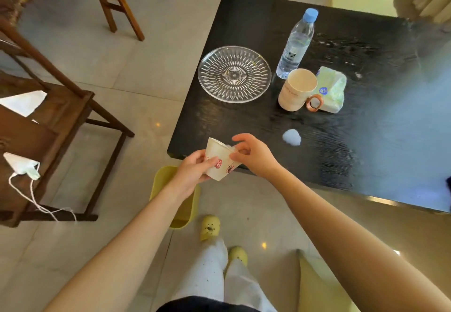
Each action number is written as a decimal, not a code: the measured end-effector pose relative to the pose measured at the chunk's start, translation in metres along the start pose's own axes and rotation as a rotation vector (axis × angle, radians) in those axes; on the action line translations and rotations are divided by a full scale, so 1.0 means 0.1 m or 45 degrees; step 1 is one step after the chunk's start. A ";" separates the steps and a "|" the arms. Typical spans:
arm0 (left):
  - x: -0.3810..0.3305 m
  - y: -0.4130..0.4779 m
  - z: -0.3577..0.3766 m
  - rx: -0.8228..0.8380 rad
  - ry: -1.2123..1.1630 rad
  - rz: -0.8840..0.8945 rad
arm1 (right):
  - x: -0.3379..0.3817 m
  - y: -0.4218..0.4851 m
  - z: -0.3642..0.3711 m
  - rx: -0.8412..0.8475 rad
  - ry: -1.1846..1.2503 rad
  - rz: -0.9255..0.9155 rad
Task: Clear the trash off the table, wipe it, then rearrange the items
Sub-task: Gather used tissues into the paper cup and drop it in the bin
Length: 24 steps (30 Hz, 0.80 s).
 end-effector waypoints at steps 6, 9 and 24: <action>-0.10 0.08 -0.27 0.003 0.405 0.115 | 0.01 -0.03 0.25 0.140 -0.128 0.071; -0.34 0.32 -0.42 0.079 0.568 0.292 | -0.05 -0.03 0.45 0.068 -0.075 0.108; -0.07 1.13 -0.81 0.144 2.101 1.077 | -1.14 0.45 2.67 0.001 -0.255 0.404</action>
Point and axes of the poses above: each hand's wrist, its own y-axis towards the middle knuckle, its own z-axis out of the palm, x = y × z, the point moved 6 cm from there along y, towards the middle knuckle, and after that the axes turned 5 degrees about -y, right-handed, at the moved point
